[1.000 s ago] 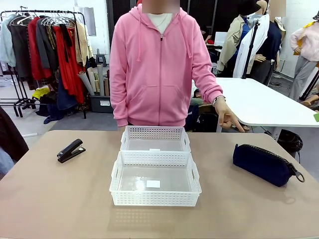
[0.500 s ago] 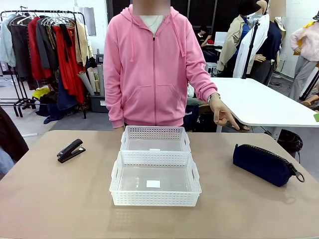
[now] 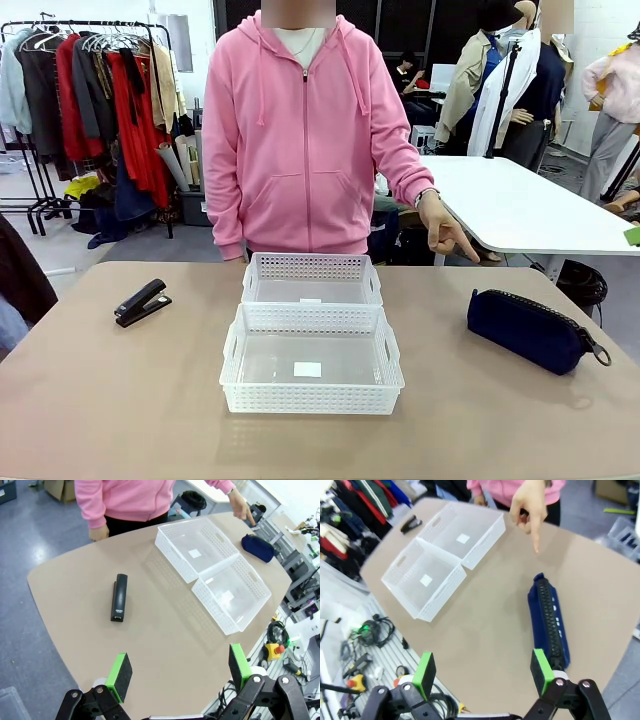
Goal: Distribute items into two baskets.
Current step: Pick up the Pencil pouch that the person points to.
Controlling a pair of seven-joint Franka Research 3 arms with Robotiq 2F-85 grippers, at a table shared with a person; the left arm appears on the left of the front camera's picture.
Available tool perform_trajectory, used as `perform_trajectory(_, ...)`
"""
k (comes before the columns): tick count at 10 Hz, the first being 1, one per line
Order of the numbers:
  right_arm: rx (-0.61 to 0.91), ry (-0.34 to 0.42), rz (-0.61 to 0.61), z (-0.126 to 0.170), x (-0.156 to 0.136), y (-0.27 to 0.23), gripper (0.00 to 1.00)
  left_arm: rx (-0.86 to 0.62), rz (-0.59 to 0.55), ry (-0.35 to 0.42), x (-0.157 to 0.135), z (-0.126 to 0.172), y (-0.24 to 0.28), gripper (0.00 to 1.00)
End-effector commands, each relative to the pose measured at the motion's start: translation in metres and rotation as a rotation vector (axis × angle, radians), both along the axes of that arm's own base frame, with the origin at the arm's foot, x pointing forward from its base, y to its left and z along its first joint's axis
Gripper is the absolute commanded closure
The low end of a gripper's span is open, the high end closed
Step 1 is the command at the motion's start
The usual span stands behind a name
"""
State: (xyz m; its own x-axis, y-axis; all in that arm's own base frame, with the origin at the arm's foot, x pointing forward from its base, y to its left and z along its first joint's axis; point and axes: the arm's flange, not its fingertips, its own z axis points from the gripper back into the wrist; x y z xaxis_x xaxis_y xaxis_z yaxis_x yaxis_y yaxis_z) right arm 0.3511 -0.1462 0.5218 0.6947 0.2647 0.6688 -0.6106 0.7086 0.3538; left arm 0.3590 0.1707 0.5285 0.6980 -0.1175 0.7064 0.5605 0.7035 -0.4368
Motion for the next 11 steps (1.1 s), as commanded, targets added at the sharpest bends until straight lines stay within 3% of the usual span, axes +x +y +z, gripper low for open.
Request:
perform_trajectory(1, -0.088, -0.017, 0.034, 0.0, 0.029, 0.016, 0.0, -0.017, -0.006, -0.013, 0.0, 0.0, 0.001, 0.0)
perform_trajectory(5, -0.372, 0.03, 0.102, -0.013, 0.06, 0.052, 0.0, -0.017, -0.006, -0.013, 0.0, 0.0, 0.001, 0.0)
perform_trajectory(8, -0.641, 0.019, 0.077, -0.028, 0.081, 0.077, 0.0, -0.017, -0.006, -0.013, 0.0, 0.0, 0.001, 0.0)
perform_trajectory(11, -0.757, 0.064, 0.16, -0.047, 0.108, 0.09, 0.0, -0.017, -0.006, -0.013, 0.0, 0.0, 0.001, 0.0)
